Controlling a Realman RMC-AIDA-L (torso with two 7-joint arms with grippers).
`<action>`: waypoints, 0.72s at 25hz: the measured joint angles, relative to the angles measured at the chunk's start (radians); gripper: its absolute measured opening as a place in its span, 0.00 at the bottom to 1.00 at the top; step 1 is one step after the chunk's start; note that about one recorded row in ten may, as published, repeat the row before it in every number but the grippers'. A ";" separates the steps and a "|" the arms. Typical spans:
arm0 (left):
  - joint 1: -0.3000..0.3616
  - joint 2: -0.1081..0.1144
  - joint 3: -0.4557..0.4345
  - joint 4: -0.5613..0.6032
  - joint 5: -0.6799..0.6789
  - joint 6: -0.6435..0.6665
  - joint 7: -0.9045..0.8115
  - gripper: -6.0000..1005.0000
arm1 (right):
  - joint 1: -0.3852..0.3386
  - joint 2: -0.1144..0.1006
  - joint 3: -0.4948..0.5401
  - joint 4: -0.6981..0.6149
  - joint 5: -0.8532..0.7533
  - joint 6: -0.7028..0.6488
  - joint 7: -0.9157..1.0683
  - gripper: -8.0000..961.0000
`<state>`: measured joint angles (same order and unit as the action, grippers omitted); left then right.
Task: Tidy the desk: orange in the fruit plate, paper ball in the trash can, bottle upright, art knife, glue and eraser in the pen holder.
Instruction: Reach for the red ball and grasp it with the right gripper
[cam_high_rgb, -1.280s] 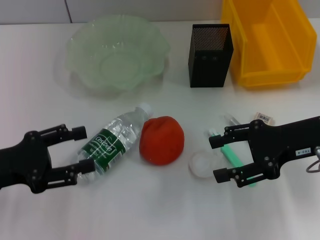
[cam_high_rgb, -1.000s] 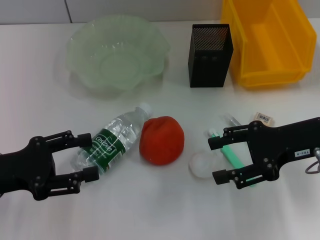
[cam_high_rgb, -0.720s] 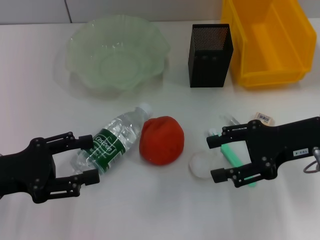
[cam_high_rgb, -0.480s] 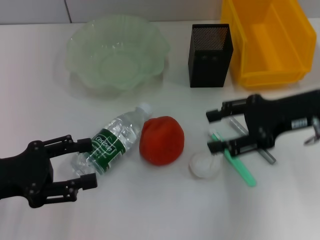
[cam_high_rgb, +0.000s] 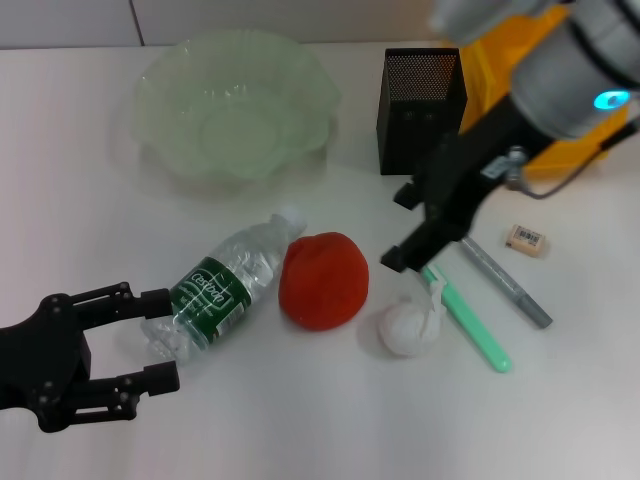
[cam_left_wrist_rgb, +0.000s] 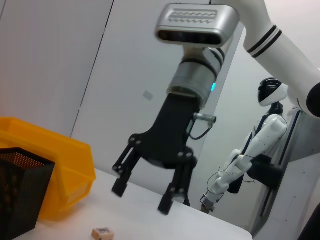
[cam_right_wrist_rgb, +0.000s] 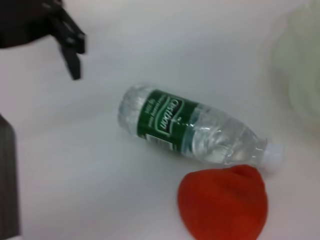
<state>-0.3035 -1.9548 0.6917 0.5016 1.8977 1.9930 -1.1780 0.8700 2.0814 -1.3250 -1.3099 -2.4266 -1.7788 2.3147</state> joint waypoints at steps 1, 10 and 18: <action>0.002 0.000 -0.001 0.001 0.000 0.001 0.000 0.80 | 0.013 0.001 -0.036 0.017 -0.007 0.034 0.023 0.76; 0.004 0.001 -0.007 0.002 0.000 0.002 -0.001 0.80 | 0.080 0.008 -0.285 0.234 -0.003 0.327 0.095 0.75; 0.004 0.001 -0.007 0.002 -0.002 0.004 -0.002 0.80 | 0.140 0.011 -0.406 0.377 0.061 0.437 0.114 0.73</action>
<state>-0.2991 -1.9542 0.6844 0.5032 1.8959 1.9973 -1.1796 1.0096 2.0925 -1.7311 -0.9334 -2.3653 -1.3415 2.4292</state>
